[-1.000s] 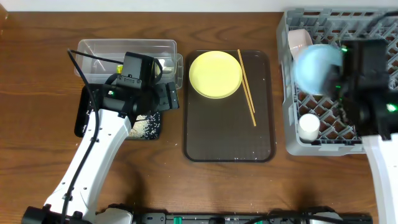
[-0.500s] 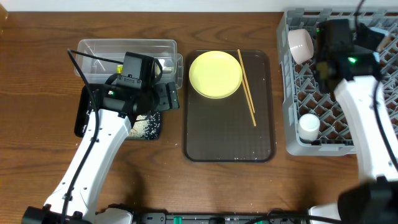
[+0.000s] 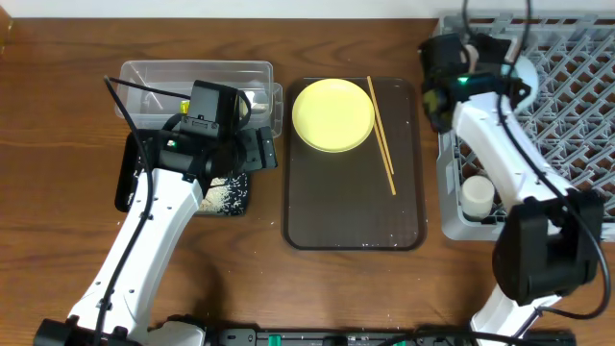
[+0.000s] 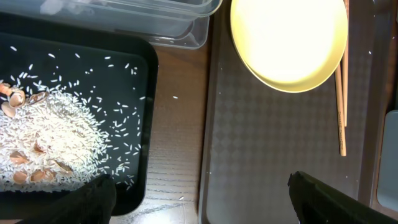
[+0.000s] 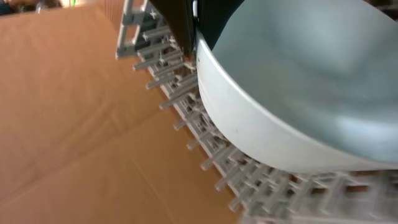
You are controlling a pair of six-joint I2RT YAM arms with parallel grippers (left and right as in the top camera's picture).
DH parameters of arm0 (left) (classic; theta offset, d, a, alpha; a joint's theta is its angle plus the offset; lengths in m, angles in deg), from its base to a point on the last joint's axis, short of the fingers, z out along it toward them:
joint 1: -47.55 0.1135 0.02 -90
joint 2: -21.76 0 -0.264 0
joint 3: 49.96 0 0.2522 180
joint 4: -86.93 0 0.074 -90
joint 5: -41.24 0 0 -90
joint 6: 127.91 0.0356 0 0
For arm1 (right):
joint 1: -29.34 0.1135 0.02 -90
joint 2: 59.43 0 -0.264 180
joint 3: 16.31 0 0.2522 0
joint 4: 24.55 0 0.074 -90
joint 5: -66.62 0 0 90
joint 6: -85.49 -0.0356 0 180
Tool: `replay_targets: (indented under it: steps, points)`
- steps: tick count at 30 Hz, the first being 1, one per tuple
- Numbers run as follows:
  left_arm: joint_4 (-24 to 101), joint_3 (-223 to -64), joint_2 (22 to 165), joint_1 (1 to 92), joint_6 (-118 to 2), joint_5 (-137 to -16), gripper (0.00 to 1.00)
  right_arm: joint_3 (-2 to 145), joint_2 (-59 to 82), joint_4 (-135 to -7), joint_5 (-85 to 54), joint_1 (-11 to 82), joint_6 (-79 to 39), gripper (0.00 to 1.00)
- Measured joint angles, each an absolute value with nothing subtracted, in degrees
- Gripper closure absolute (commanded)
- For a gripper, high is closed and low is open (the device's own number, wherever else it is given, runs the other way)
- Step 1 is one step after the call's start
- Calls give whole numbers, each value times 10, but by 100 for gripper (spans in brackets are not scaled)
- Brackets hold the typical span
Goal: Sort waste into correct bins and load items into the dishwasher rack
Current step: 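Lower the blue bowl into the dish rack and release it, then move the right gripper to the yellow plate and grasp its edge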
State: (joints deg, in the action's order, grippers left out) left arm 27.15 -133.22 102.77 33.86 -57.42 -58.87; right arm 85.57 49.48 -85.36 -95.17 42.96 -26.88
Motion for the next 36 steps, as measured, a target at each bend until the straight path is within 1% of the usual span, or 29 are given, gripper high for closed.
replay_targets:
  steps: [11,21,28,36]
  points:
    - [271,-1332,1028,339,-574,-589,9,855,544,-852,-972,440,-228,99]
    - [271,-1332,1028,339,-574,-589,9,854,545,-871,-972,435,-223,99]
    - [271,-1332,1028,339,-574,-589,9,853,545,-880,-999,435,-222,99]
    - [271,-1332,1028,339,-574,-589,9,853,545,-917,-958,435,-220,99]
